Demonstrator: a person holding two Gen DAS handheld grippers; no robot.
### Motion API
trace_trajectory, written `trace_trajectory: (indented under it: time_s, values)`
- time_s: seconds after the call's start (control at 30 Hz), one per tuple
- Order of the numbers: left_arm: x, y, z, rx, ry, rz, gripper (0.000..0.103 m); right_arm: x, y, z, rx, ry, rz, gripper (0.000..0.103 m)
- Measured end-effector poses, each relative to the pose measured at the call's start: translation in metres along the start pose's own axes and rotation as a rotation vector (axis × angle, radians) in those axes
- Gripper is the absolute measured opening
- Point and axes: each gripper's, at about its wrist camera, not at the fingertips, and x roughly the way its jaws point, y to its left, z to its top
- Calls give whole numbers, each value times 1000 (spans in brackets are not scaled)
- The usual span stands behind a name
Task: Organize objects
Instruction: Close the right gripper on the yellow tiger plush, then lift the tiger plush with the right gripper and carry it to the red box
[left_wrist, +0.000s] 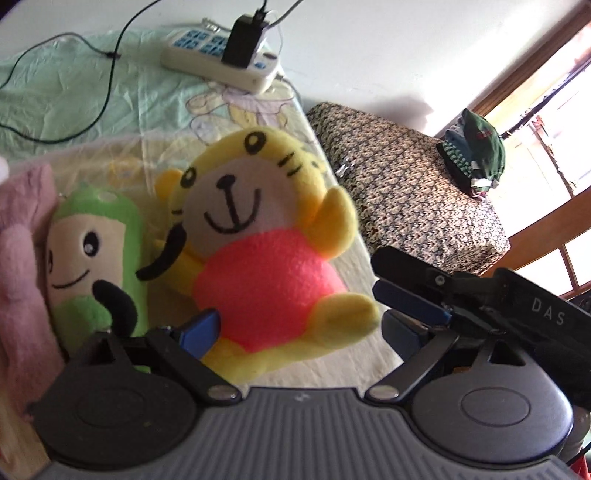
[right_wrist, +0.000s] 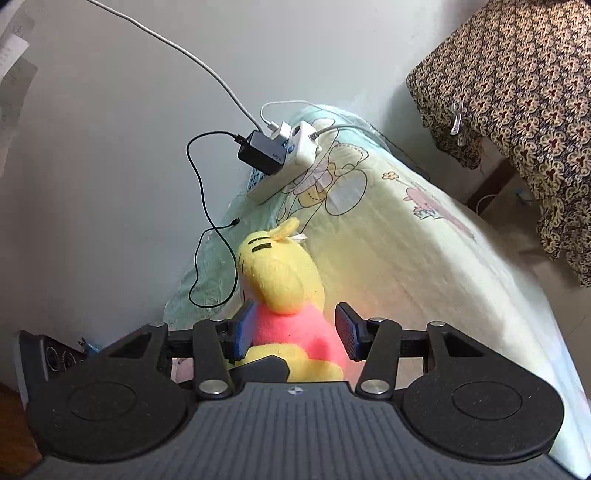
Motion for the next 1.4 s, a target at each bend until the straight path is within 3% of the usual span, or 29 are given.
trace_trajectory:
  time_s: [0.13,0.3,0.43,0.5,0.63,0.83,0.97,1.4]
  values:
    - [9,10,7,-24,11,-9,94,20,-3,3,1,45,13,50]
    - [16,5,11,45,2,14,99,46,-7,5,-2,103,34,51]
    - [27,-7,10,132,-11,76,100,60,-10,4,5,130,63,52]
    - [30,-9,9,158,-24,102,99,64,-16,6,41,138,73,56]
    - [33,-13,8,194,-25,114,99,65,-25,6,103,169,128,53]
    - [27,-16,2,208,-36,94,97,55,-21,4,101,184,175,45]
    - [16,-18,-4,203,-36,70,89,40,-17,1,87,184,172,45]
    - [-12,-46,-48,253,-19,26,89,-17,-9,-33,52,141,134,45]
